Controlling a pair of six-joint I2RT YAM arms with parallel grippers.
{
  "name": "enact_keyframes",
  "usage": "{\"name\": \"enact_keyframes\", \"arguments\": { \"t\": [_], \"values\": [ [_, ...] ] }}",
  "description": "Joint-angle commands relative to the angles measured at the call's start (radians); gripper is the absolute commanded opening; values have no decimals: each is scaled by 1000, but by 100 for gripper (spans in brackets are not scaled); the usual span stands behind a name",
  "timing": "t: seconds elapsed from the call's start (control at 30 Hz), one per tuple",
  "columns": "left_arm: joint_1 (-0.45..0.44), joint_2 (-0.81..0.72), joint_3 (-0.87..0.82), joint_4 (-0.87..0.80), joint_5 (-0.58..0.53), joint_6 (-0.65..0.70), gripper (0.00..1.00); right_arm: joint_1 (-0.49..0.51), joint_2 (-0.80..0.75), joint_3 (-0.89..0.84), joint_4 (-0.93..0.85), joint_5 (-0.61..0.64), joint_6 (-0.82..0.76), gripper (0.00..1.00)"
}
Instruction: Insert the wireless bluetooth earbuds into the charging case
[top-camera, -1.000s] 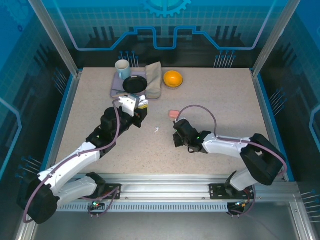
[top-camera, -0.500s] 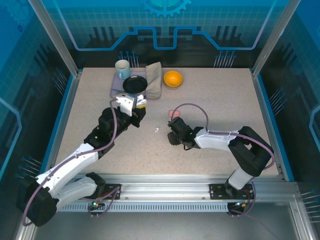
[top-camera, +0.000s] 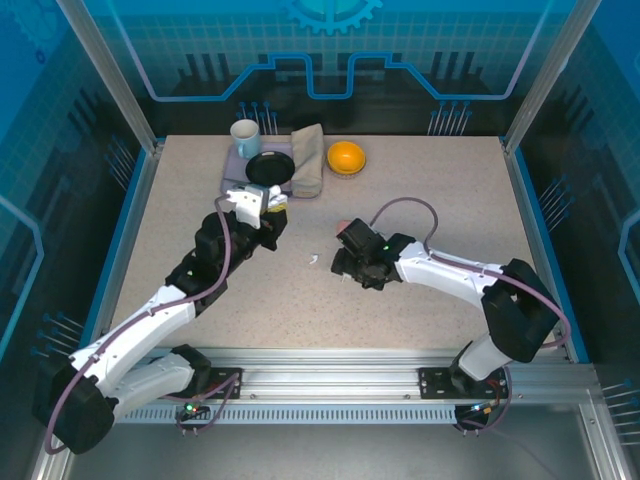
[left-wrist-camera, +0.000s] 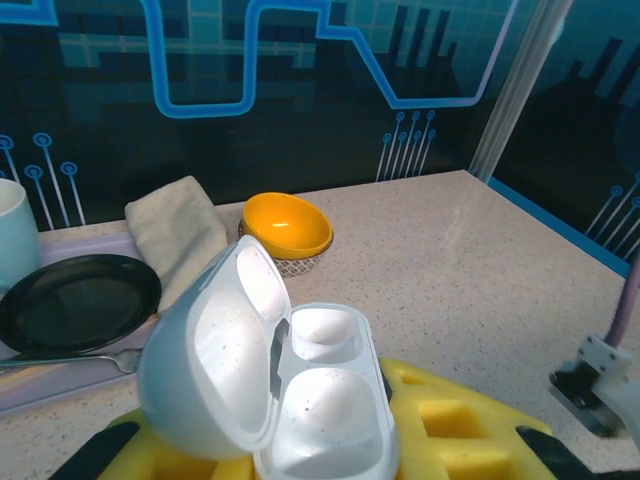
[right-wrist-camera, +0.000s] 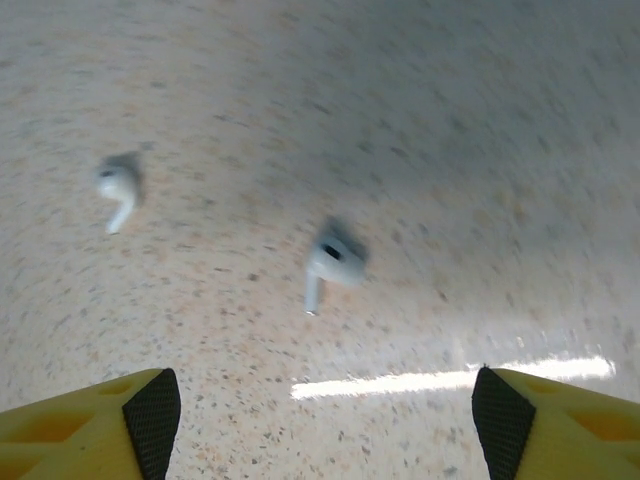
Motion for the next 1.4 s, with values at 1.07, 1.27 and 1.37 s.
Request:
{"name": "enact_keyframes", "arguments": {
  "t": [1.07, 1.27, 1.37],
  "values": [
    [11, 11, 41, 27, -39, -29, 0, -58, 434, 402, -329, -79, 581, 64],
    [11, 17, 38, 28, -41, -28, 0, -71, 453, 389, -314, -85, 577, 59],
    [11, 21, 37, 29, -41, -28, 0, -74, 458, 383, -309, -91, 574, 57]
  ]
}}
